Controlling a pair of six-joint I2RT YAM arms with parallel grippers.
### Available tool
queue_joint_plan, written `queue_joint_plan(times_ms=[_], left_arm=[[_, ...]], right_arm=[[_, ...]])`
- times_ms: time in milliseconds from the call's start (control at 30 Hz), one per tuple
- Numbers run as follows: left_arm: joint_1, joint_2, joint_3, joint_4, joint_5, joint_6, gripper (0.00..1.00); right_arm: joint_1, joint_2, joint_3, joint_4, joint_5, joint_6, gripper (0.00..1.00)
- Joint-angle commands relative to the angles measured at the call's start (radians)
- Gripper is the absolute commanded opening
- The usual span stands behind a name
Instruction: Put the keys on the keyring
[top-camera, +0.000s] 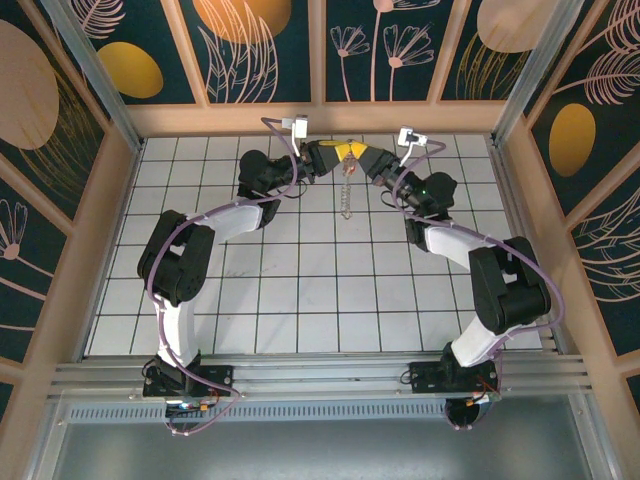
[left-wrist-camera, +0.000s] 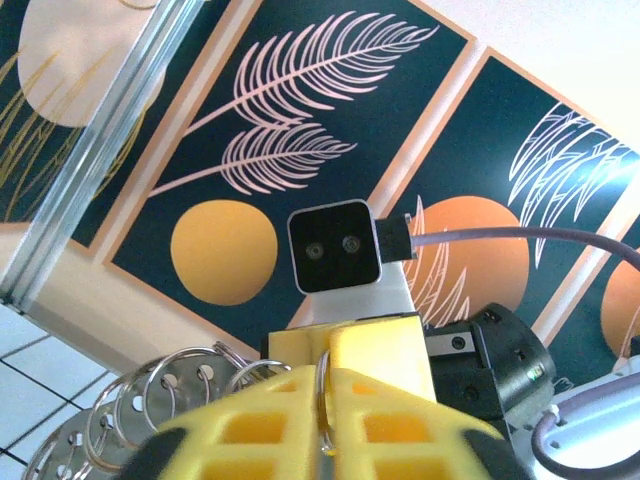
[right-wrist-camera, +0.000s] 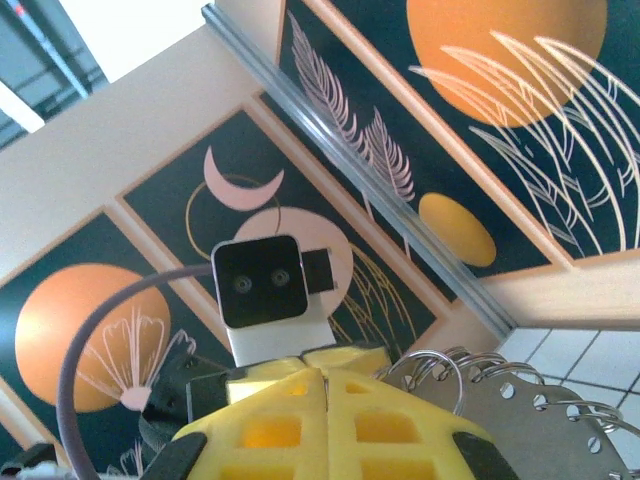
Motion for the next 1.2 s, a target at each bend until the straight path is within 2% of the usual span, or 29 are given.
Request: queue_joint_plan(times_ms=[0, 133, 367, 533, 733, 933, 1167], left_arm=[[-0.001, -0.046, 0.017, -0.039, 0.019, 0.059, 0.24], [0.004, -0.083, 0.022, -0.158, 0.023, 0.152, 0.40], [0.032, -0.098, 0.054, -0.317, 0.080, 0.265, 0.51], [0.052, -0.085, 0.089, -0.387, 0.140, 0.309, 0.54], [0.055, -0.063, 0.127, -0.392, 0.250, 0.307, 0.54], [0.052, -0.052, 0.115, -0.318, 0.282, 0.250, 0.46], [0.044, -0.036, 0.100, -0.252, 0.263, 0.196, 0.46]], right_arm=[[-0.029, -0.008, 0.071, -0.055, -0.093, -0.051, 0.00], [-0.069, -0.006, 0.128, -0.153, -0.201, -0.101, 0.00], [-0.113, -0.009, 0.203, -0.310, -0.345, -0.203, 0.00], [-0.115, -0.009, 0.244, -0.399, -0.416, -0.271, 0.00], [-0.114, 0.003, 0.279, -0.456, -0.463, -0.315, 0.00], [-0.112, 0.014, 0.287, -0.453, -0.458, -0.314, 0.00], [-0.105, 0.019, 0.275, -0.419, -0.451, -0.291, 0.00]])
